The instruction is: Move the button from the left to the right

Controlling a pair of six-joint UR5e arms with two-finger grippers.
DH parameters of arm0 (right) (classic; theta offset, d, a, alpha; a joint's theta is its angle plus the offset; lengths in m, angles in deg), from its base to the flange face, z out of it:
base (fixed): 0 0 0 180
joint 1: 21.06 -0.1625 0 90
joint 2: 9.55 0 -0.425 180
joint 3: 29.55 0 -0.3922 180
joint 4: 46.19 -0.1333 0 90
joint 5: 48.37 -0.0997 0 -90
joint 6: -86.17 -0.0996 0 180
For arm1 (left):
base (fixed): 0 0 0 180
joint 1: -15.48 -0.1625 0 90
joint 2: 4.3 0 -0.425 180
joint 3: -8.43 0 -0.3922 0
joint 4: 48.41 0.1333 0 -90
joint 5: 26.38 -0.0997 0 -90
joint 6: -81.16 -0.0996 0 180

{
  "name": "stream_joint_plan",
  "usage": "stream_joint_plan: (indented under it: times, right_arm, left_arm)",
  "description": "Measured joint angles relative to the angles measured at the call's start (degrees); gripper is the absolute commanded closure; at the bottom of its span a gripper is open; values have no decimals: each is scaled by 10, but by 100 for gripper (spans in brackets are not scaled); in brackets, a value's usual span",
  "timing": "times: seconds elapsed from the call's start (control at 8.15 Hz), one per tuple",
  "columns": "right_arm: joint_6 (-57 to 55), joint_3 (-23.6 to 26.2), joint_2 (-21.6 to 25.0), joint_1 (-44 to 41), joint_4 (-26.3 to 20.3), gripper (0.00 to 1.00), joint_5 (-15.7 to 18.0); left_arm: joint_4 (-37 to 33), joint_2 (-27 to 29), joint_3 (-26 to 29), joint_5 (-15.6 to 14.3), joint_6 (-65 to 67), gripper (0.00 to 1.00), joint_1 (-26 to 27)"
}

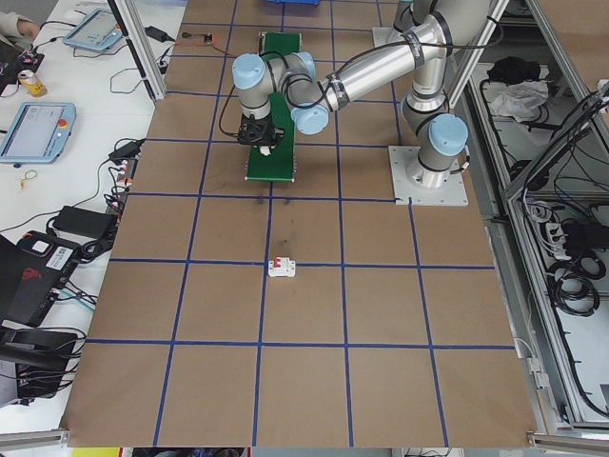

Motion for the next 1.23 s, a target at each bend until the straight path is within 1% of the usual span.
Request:
stream_joint_plan:
  times: [0.25, 0.37, 0.49, 0.61, 1.1, 1.23]
  right_arm:
    - [0, 0, 0, 0, 0, 0, 0]
    - [0, 0, 0, 0, 0, 0, 0]
    - [0, 0, 0, 0, 0, 0, 0]
    - [-1, 0, 0, 0, 0, 0, 0]
    - [-1, 0, 0, 0, -1, 0, 0]
    - [-1, 0, 0, 0, -1, 0, -1]
  left_arm:
    - [91, -4, -62, -1, 23, 77, 19]
    - [115, -4, -77, -1, 23, 77, 22]
    - [126, -5, -85, -2, 22, 75, 23]
    - [131, -5, -88, -3, 21, 68, 23]
    - [132, 0, -90, -2, 19, 67, 23]
    - [132, 0, -90, -2, 18, 52, 23]
